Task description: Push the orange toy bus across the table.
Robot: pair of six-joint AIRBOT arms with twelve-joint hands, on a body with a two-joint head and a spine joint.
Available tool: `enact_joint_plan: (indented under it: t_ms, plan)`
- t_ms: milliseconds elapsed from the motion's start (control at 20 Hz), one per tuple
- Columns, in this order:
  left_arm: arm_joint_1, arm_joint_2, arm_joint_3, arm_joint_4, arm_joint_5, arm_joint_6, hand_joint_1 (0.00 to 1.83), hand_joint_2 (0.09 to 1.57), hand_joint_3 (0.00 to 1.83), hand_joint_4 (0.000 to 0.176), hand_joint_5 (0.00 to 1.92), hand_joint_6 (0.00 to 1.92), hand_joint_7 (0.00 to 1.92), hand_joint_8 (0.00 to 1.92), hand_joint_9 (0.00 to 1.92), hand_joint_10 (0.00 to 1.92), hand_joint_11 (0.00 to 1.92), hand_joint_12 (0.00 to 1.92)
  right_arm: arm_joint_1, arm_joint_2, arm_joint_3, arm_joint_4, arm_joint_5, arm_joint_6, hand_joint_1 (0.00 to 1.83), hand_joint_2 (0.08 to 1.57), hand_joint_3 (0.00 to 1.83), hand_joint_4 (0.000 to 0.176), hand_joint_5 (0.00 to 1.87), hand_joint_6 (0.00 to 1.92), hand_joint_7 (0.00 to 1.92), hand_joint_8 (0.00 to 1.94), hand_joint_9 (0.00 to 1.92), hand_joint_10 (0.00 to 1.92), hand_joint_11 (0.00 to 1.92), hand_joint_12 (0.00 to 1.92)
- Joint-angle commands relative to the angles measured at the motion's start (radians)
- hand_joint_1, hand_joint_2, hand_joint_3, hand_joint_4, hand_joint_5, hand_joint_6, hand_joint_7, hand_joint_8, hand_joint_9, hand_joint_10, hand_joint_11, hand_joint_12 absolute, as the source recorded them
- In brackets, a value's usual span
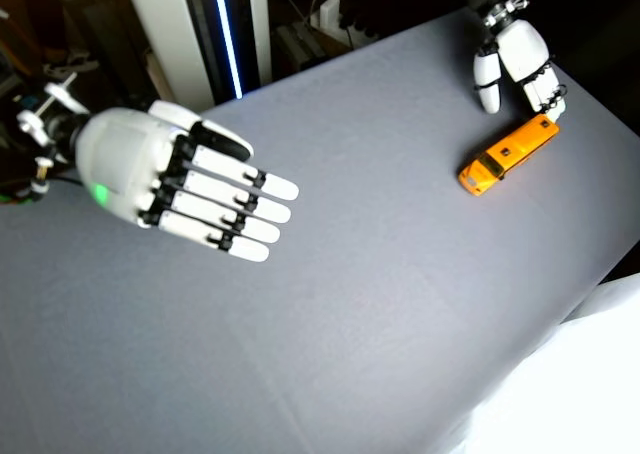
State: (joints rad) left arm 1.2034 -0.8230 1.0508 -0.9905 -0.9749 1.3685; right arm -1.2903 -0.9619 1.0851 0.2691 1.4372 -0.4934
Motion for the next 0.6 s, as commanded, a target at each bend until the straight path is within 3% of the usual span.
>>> enact_joint_plan:
  t_ms: [0,350,550]
  plan:
    - [-0.014,-0.007,0.000,0.057,-0.096,0.006,0.00,1.49,0.01,0.000,0.01,0.00,0.00,0.00,0.00,0.00,0.00,0.00,0.006,0.000,0.005,0.008,0.121,0.010,0.64,1.36,0.00,0.000,0.45,0.00,0.42,0.00,0.31,0.00,0.21,0.07]
    - [-0.083,-0.050,-0.008,0.185,-0.057,0.010,0.00,1.48,0.00,0.000,0.00,0.00,0.00,0.00,0.00,0.00,0.00,0.00,0.006,0.000,0.004,0.008,0.121,0.010,0.62,1.36,0.00,0.000,0.44,0.00,0.42,0.00,0.33,0.00,0.22,0.07]
    - [-0.098,-0.053,-0.031,0.206,-0.082,0.034,0.00,1.49,0.01,0.000,0.00,0.00,0.00,0.00,0.00,0.00,0.00,0.00,0.005,0.000,0.002,0.009,0.121,0.011,0.63,1.36,0.00,0.000,0.44,0.00,0.43,0.00,0.32,0.00,0.22,0.07]
